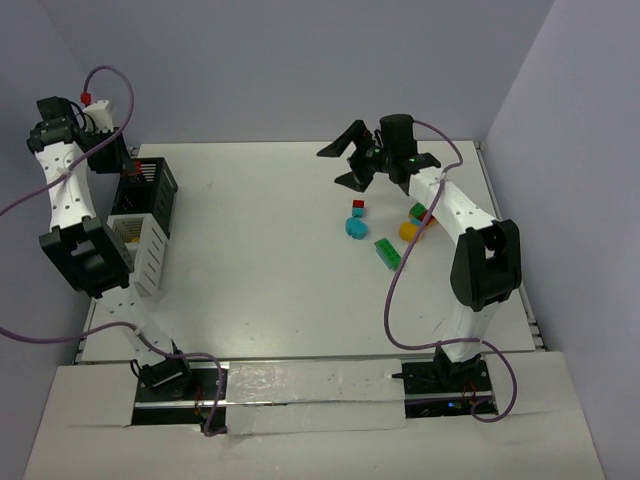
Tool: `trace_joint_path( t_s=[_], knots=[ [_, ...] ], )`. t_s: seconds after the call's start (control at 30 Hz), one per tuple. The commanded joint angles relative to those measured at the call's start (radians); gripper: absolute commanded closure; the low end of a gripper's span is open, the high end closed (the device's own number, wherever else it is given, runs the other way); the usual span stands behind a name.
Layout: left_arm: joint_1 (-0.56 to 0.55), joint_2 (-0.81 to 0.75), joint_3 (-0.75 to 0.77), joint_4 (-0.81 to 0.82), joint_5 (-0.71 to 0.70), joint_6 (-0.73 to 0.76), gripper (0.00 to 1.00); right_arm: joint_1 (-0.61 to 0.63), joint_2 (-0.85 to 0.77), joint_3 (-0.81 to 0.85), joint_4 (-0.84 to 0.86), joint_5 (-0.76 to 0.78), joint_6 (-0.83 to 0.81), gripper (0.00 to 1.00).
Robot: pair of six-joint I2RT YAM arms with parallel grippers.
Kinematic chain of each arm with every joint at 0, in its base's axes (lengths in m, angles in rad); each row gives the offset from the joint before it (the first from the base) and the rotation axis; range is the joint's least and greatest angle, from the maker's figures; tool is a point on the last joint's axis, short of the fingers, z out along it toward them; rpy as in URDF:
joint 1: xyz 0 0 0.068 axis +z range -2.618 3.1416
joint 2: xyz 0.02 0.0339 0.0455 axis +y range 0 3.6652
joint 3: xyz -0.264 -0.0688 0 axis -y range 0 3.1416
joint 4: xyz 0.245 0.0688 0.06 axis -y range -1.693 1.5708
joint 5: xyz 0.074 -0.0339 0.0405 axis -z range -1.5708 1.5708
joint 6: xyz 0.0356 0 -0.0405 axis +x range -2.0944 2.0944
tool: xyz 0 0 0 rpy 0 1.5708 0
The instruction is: Sort the legos into containers by color
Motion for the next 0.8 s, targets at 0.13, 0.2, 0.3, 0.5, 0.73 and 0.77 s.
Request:
trace_joint_path(
  t_s=[0.13, 0.2, 0.3, 0.5, 0.73, 0.77],
  knots=[
    [-0.020, 0.057, 0.068, 0.013, -0.085, 0.054, 0.93, -0.019, -0.066, -0.009, 0.051, -0.015, -0.042, 0.00],
    [-0.033, 0.061, 0.059, 0.037, -0.101, 0.055, 0.92, -0.019, -0.066, -0.012, 0.053, -0.014, -0.043, 0.00],
    [-0.047, 0.069, 0.035, 0.075, -0.129, 0.062, 0.89, -0.018, -0.068, -0.021, 0.060, -0.011, -0.051, 0.00],
    [-0.066, 0.099, 0.052, 0.109, -0.151, 0.074, 0.57, -0.017, -0.080, -0.027, 0.055, -0.003, -0.123, 0.00],
    [-0.087, 0.076, 0.062, 0.148, -0.198, 0.080, 0.22, 0.004, -0.102, -0.001, 0.009, 0.051, -0.345, 0.00],
    [-0.089, 0.069, 0.065, 0.148, -0.197, 0.083, 0.22, 0.006, -0.105, 0.004, -0.001, 0.059, -0.369, 0.00]
  ],
)
